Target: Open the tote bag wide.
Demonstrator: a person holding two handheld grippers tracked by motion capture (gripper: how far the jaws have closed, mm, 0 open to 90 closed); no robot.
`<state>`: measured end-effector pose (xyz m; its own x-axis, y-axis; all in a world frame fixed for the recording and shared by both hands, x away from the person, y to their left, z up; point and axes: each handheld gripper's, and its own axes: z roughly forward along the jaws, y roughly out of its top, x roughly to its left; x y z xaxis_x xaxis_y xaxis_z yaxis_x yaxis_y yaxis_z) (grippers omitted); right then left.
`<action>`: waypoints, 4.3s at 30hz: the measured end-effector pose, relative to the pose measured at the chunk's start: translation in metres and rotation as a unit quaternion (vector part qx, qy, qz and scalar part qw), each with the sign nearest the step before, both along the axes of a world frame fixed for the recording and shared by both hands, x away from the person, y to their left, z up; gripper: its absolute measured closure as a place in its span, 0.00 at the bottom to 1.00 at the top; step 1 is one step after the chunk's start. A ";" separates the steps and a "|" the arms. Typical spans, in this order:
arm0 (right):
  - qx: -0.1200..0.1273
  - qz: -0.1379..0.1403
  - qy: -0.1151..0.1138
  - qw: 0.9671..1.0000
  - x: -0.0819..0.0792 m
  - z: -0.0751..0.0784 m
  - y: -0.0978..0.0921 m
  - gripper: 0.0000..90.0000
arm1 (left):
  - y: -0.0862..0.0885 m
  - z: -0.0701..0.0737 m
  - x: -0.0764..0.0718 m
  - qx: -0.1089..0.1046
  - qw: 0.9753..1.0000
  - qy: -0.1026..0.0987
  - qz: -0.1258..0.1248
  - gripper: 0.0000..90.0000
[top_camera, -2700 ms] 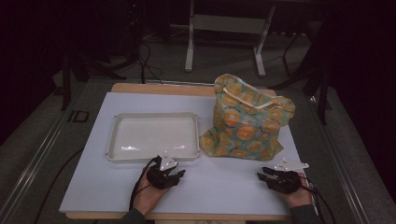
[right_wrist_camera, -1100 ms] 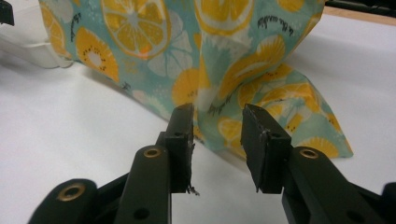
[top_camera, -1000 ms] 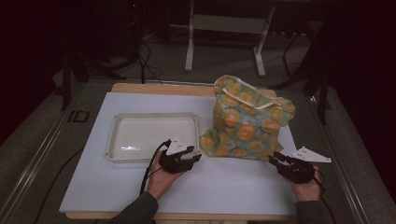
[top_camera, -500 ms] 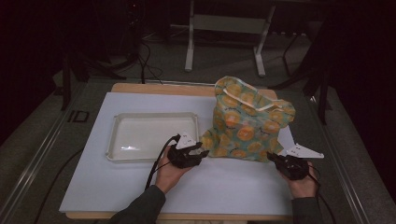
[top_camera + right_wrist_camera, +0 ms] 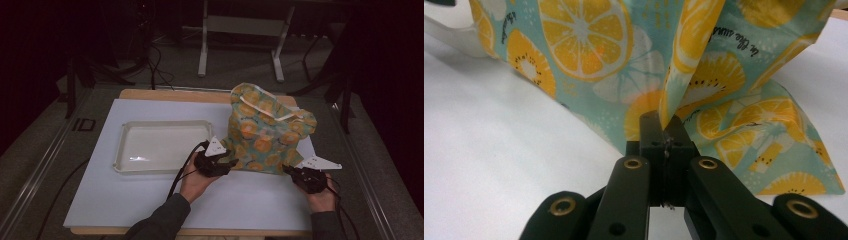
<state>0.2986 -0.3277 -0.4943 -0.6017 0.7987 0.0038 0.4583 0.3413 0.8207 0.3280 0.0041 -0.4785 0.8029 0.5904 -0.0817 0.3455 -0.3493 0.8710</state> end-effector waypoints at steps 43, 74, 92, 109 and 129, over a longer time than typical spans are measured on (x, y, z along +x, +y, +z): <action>-0.011 0.007 0.010 1.000 0.001 0.005 0.009 1.00 | -0.009 -0.025 0.011 0.059 0.997 0.051 -0.001 0.80; -0.006 0.014 0.024 1.000 0.002 0.006 0.006 0.77 | -0.020 -0.002 0.009 0.030 0.999 0.036 0.016 0.99; 0.028 0.011 -0.033 0.999 -0.009 0.034 0.011 0.97 | -0.026 -0.029 0.014 0.088 0.994 0.064 0.011 0.99; -0.021 0.016 0.012 1.000 0.001 0.007 0.016 1.00 | 0.003 -0.017 0.011 0.053 0.997 0.055 0.016 0.74; -0.032 0.017 0.035 0.999 0.006 -0.005 0.016 1.00 | 0.019 0.021 0.013 -0.022 1.000 0.012 0.003 0.51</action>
